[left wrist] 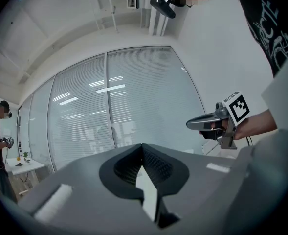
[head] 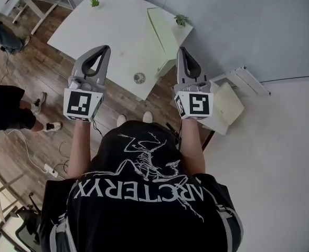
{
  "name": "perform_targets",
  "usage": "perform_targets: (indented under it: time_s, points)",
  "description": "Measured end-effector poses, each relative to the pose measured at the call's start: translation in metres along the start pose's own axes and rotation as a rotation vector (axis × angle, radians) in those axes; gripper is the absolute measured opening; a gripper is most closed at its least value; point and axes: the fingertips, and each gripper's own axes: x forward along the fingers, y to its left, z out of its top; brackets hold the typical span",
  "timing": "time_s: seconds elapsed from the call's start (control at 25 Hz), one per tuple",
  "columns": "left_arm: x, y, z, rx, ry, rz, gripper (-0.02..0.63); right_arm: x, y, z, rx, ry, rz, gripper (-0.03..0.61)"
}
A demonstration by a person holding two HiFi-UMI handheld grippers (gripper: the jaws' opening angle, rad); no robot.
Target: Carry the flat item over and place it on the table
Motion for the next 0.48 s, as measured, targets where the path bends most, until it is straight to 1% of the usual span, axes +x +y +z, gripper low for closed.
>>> perform_targets:
  time_s: [0.48]
  points:
    - [0.0033, 0.0005, -0.0031, 0.002, 0.008, -0.002, 0.009, -0.0004, -0.0062, 0.0001, 0.004, 0.000, -0.013, 0.009]
